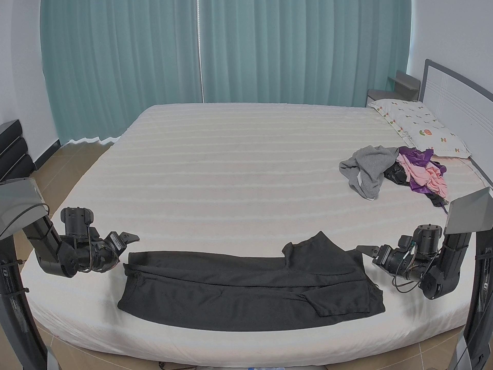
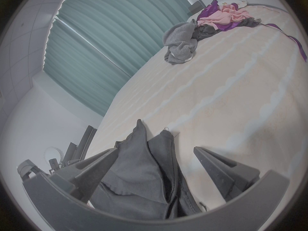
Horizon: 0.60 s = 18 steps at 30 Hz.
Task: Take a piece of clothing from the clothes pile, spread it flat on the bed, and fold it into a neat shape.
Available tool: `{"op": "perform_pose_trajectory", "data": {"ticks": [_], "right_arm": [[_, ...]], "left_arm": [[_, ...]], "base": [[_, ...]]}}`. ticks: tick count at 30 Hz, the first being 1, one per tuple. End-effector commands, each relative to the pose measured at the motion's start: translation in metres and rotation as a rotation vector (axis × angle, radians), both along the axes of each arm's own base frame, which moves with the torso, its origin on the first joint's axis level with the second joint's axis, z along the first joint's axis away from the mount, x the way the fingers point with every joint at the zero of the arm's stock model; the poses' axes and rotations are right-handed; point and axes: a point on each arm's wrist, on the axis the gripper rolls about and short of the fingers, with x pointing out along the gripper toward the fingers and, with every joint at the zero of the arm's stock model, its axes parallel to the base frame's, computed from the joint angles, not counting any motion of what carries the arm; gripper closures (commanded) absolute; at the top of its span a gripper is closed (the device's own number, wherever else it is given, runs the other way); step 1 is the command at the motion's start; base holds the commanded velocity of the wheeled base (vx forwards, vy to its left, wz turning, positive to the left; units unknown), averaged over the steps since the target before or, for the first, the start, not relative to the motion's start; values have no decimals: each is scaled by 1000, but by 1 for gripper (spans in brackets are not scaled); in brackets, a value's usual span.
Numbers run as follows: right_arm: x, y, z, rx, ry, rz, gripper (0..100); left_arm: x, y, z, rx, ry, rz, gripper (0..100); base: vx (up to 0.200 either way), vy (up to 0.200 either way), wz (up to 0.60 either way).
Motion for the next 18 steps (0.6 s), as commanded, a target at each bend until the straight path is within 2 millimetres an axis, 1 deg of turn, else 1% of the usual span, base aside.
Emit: {"op": "perform_pose_trajectory", "data": {"ticks": [1,4,6,7,10,13,18], "right_arm": [[18,1,1,28,15,-13,0],[25,2,-6,75,59,-36,0],[28,1,-8,90,63,-46,0],[30,1,-8,94,62,-52,0],[32,0,-9,93,64,-54,0],[37,2,-9,90,66,-54,0],[38,6,-9,86,75,-47,0]], "left_arm": [[26,5,16,-10,-79,26,0],[40,5,6,-17,-38,23,0],[44,5,2,-20,-15,22,0],[47,5,-5,-21,15,21,0],[48,0,-16,-7,42,3,0],[47,-2,-18,10,49,-14,0],[48,-10,-22,43,57,-10,0]], "base": [[0,0,0],[0,0,0],[0,0,0],[0,0,0],[0,0,0],[0,0,0],[0,0,0]]}}
